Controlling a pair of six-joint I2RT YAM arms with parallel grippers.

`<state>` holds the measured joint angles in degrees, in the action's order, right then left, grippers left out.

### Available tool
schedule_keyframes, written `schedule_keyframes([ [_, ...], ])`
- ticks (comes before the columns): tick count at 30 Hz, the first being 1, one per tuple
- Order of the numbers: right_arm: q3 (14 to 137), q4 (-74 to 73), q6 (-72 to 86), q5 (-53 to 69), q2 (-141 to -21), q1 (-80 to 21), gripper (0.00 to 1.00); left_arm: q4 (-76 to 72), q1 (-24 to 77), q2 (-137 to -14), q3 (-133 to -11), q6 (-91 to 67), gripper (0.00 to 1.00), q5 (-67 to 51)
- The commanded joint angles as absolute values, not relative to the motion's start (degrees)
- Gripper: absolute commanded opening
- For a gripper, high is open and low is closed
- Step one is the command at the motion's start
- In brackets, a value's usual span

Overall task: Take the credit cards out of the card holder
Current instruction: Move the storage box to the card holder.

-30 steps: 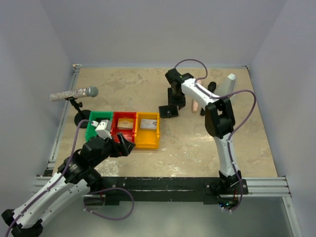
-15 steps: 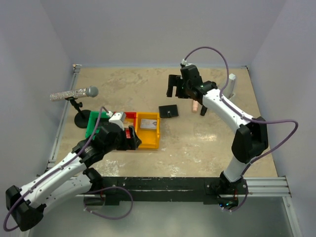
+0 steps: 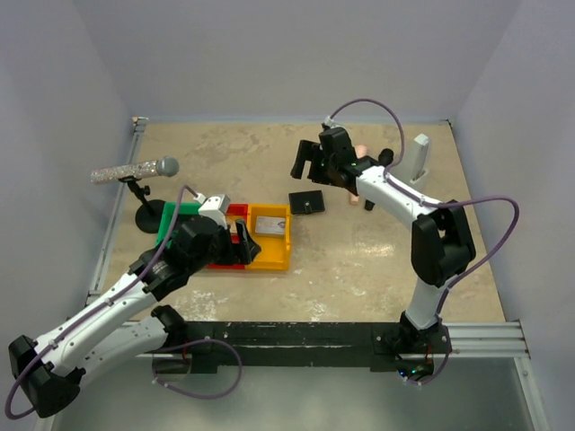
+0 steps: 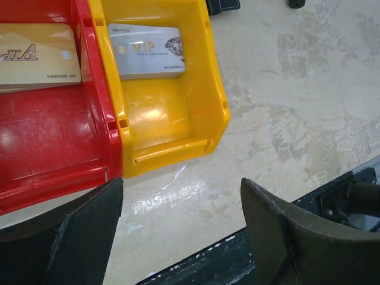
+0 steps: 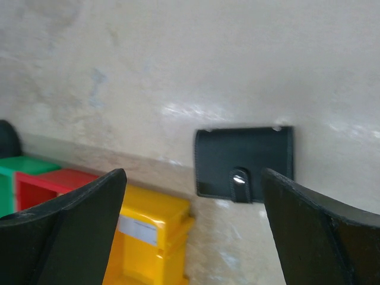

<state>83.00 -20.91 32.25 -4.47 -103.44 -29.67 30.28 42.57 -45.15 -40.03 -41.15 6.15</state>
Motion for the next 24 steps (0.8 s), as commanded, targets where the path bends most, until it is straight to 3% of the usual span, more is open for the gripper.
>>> schedule_keyframes([
  [1,77.01,4.07,44.71,6.93,-104.67,-29.18,0.99,29.97,42.89,-43.33,-38.68,-42.27,0.84,5.80],
  [3,75.06,10.97,49.81,7.39,-106.60,-29.09,0.99,30.49,42.89,-42.19,-38.32,-42.45,0.84,5.89],
  [13,85.59,-10.61,59.93,0.35,-112.32,-28.48,0.99,31.91,42.89,-39.02,-36.56,-43.50,0.84,6.42],
  [24,89.02,-15.55,63.46,0.09,-117.41,-26.90,0.99,32.25,42.89,-38.50,-35.68,-43.86,0.84,6.59],
])
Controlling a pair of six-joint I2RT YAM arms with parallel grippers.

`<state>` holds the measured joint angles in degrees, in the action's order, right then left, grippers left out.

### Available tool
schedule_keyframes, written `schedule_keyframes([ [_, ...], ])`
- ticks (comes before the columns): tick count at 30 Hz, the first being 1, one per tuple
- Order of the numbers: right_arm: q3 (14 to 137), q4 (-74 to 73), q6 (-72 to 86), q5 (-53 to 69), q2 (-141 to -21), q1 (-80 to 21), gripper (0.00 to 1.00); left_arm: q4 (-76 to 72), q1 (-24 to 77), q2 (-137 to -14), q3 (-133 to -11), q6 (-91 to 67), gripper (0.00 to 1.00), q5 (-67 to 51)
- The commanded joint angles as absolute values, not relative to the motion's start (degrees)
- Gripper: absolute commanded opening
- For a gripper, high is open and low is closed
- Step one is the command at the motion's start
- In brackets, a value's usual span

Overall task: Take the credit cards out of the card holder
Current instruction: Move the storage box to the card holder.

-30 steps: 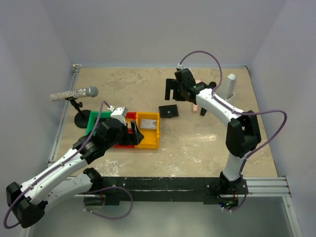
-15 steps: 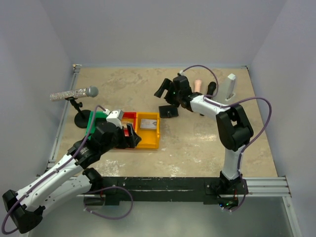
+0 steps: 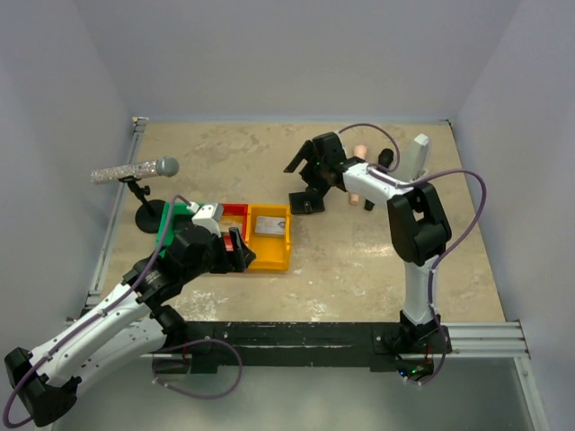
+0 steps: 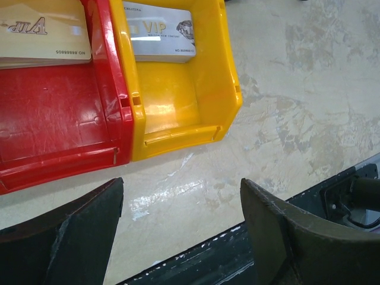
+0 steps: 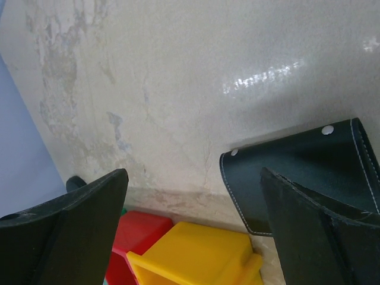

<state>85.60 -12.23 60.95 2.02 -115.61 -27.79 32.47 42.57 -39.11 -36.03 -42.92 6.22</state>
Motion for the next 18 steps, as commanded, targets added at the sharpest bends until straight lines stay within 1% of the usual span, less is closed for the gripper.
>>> schedule_keyframes([
  [1,90.16,-17.12,63.46,0.17,-118.20,-26.81,0.99,32.34,42.89,-38.50,-35.60,-43.86,0.84,6.68],
  [5,91.84,-20.56,63.37,0.70,-119.97,-26.28,0.99,32.70,42.89,-38.32,-35.51,-44.03,0.84,6.68],
  [9,92.02,-20.56,62.84,1.23,-120.06,-26.10,0.99,31.64,42.89,-37.62,-34.63,-44.21,0.84,6.68],
  [15,95.01,-25.39,60.39,4.30,-121.02,-26.02,0.99,31.82,42.89,-37.44,-34.63,-44.21,0.84,6.33],
  [18,98.17,-31.53,58.45,5.88,-121.73,-26.02,0.99,31.90,42.89,-37.00,-34.54,-44.38,0.84,6.33],
])
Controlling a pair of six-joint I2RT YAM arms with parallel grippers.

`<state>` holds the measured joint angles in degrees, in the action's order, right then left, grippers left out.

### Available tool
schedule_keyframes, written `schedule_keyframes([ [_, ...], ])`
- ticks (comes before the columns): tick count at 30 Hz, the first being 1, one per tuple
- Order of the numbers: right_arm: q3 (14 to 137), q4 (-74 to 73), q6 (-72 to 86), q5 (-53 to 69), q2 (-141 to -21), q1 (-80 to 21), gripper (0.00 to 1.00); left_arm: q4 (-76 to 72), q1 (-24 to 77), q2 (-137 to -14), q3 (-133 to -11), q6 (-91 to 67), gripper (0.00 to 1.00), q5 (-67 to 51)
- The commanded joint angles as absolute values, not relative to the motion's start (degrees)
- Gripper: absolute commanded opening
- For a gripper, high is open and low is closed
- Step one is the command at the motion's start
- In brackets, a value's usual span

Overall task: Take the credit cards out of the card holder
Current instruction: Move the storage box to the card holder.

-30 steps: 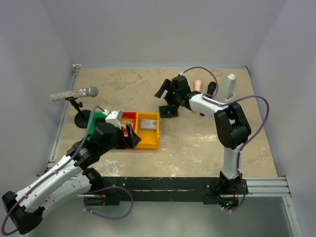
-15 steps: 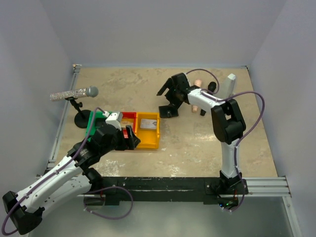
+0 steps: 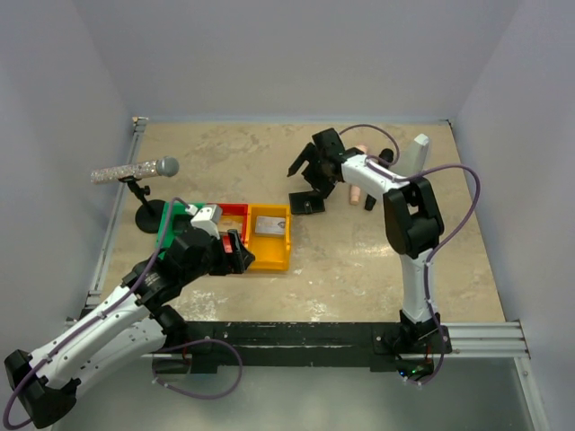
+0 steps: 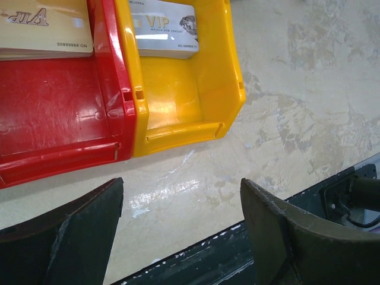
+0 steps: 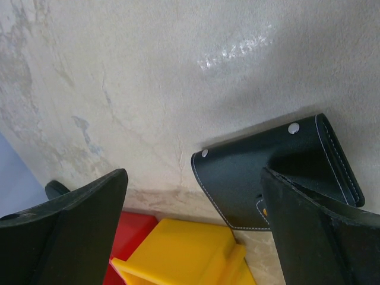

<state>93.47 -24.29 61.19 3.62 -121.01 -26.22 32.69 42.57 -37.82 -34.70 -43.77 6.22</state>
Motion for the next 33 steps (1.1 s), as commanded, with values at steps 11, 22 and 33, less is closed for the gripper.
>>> schedule_keyframes([
  [11,90.73,-31.14,58.54,11.77,-115.33,-24.87,0.99,31.03,42.89,-37.17,-34.01,-44.47,0.84,5.54],
  [22,80.42,-24.87,46.51,9.20,-105.65,-25.22,0.99,28.21,42.89,-42.80,-35.07,-44.73,0.83,3.25],
  [33,84.64,-32.53,34.63,22.91,-107.04,-26.46,0.99,26.81,42.89,-43.85,-33.75,-45.27,0.82,3.16],
])
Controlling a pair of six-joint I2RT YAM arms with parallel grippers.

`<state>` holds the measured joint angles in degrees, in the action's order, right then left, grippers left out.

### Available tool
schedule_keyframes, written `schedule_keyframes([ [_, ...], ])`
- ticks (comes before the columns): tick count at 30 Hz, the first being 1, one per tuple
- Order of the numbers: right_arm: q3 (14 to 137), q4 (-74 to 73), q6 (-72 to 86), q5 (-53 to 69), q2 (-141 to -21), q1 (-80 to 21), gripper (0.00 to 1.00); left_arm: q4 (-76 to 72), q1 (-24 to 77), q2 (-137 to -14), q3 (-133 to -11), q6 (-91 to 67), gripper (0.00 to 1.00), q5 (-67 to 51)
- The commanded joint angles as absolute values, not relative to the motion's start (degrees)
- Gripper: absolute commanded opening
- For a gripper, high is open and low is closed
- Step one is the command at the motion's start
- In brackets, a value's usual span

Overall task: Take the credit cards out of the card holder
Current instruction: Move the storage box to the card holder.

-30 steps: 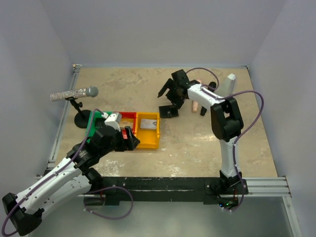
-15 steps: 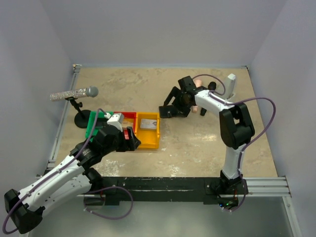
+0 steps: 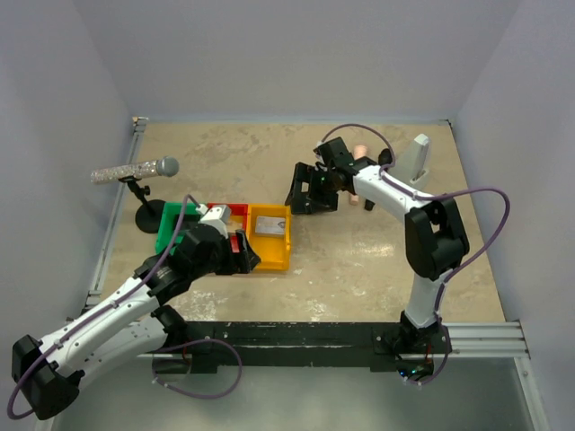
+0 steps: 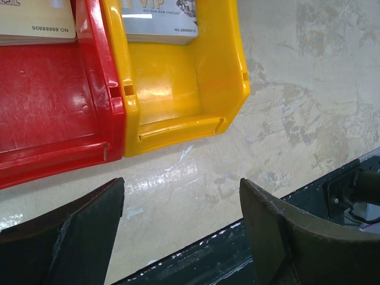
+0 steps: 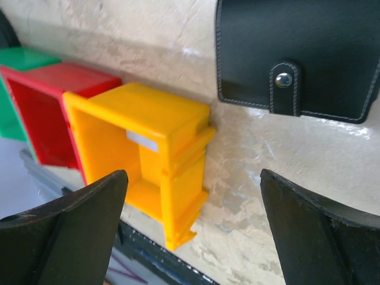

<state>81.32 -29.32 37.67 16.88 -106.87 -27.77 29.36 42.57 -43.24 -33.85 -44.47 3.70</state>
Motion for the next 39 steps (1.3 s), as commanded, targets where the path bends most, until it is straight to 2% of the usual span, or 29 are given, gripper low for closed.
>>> schedule_keyframes([
  [1,84.29,-31.82,35.06,23.90,-107.75,-26.11,0.99,26.81,42.89,-44.12,-34.10,-45.18,0.82,3.25],
  [8,93.86,-44.11,32.70,14.86,-110.30,-25.84,0.99,26.81,42.89,-49.56,-39.80,-42.02,0.82,6.06],
  [14,86.59,-41.57,32.00,9.33,-103.64,-25.84,0.99,28.04,42.89,-62.20,-51.84,-38.68,0.80,8.61],
  [21,77.97,-44.02,31.97,-0.24,-89.58,-25.32,0.99,25.40,42.72,-73.90,-63.35,-35.60,0.76,10.46],
  [25,72.35,-42.11,31.82,5.36,-85.44,-22.50,0.99,23.30,42.28,-82.51,-71.52,-33.67,0.69,8.01],
  [26,70.33,-41.06,31.12,4.14,-83.25,-22.50,0.99,22.42,42.19,-84.79,-73.89,-32.79,0.63,6.69],
  [34,56.70,-36.48,28.22,0.18,-68.40,-24.52,0.99,27.24,42.10,-107.46,-96.04,-29.01,0.42,4.31],
  [39,53.70,-37.88,27.60,1.14,-62.06,-25.22,0.99,32.51,42.10,-119.60,-107.99,-28.21,0.37,7.81],
])
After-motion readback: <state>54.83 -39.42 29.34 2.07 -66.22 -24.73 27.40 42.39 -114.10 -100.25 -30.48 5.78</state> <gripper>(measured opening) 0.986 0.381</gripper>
